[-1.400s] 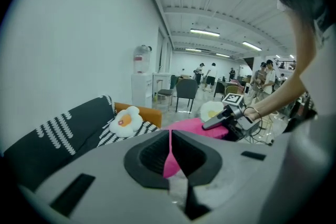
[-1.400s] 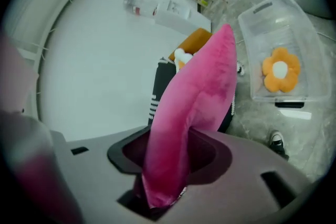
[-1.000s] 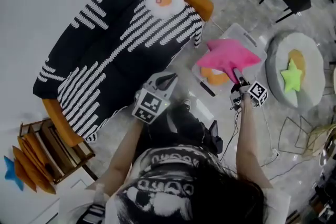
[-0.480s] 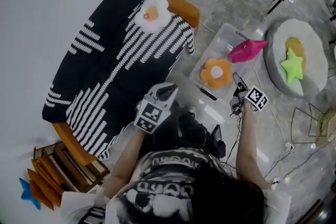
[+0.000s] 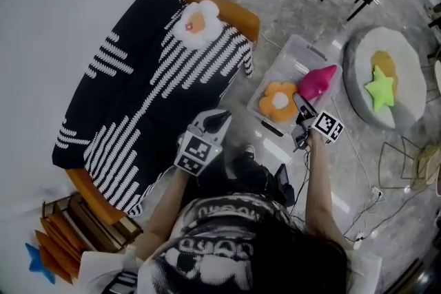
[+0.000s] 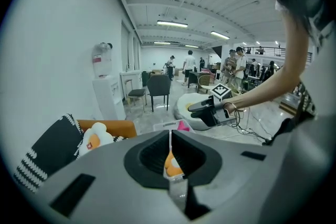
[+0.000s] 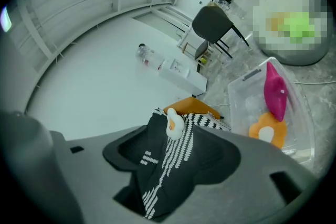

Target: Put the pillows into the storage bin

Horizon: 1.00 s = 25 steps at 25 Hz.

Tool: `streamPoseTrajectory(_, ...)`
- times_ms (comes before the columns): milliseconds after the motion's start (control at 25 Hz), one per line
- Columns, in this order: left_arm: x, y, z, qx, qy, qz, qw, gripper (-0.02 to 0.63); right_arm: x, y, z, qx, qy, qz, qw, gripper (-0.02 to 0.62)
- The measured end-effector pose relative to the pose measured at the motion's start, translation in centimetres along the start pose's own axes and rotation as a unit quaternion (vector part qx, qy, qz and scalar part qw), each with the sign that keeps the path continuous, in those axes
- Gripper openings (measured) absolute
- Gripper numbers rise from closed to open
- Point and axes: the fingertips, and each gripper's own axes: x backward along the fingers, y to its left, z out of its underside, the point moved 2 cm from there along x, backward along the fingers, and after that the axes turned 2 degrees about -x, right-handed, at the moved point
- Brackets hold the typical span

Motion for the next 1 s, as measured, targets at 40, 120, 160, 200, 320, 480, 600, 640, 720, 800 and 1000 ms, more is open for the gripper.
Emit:
streamPoseTrajectory(40, -0.1, 0.8, 0.3, 0.002, 0.001, 0.0, 1.0, 0.014, -1.0, 0.5, 0.1, 0.004, 0.004, -0.001, 1.0, 0.265)
streamPoseTrajectory(120, -0.2, 2.7, 0.8, 0.01, 0.001, -0.001, 1.0, 0.014, -3.1, 1.4, 0.3, 0.012, 0.015, 0.002, 1.0, 0.265)
streamPoseTrajectory(160, -0.2, 3.9, 1.0, 0.014, 0.0, -0.001, 0.9999, 0.014, -4.2, 1.8, 0.5, 0.014, 0.021, 0.005, 1.0, 0.265)
streamPoseTrajectory(200, -0.3, 5.1, 1.3, 0.018, 0.0, -0.001, 0.9998, 0.014, -5.4, 2.4, 0.7, 0.017, 0.026, 0.007, 0.999, 0.265)
streamPoseTrajectory(320, 0.0, 9.7, 2.2, 0.024, 0.001, -0.003, 0.9997, 0.014, -10.0, 4.7, 1.4, 0.036, 0.043, 0.005, 0.998, 0.265)
streamPoseTrajectory(480, 1.1, 16.9, 2.8, 0.026, -0.01, -0.005, 0.9996, 0.014, -17.2, 8.0, 3.2, 0.047, 0.069, 0.009, 0.996, 0.265)
streamPoseTrajectory(600, 1.7, 22.1, 3.4, 0.03, -0.013, 0.007, 0.9994, 0.014, -22.5, 10.4, 4.1, 0.048, 0.073, 0.011, 0.996, 0.265)
streamPoseTrajectory(640, 1.9, 23.6, 3.7, 0.027, -0.012, 0.013, 0.9995, 0.014, -24.3, 11.3, 4.4, 0.048, 0.072, 0.01, 0.996, 0.265)
streamPoseTrajectory(720, 2.2, 26.6, 4.2, 0.016, -0.007, 0.022, 0.9996, 0.014, -27.7, 12.9, 4.8, 0.05, 0.073, 0.008, 0.996, 0.264)
streamPoseTrajectory(800, 2.3, 29.2, 4.6, 0.006, -0.004, 0.027, 0.9996, 0.014, -30.9, 14.4, 5.2, 0.055, 0.074, 0.005, 0.996, 0.262)
streamPoseTrajectory(1000, 2.6, 33.5, 5.4, 0.02, -0.013, 0.025, 0.9994, 0.014, -36.2, 17.5, 6.5, 0.069, 0.084, -0.006, 0.994, 0.259)
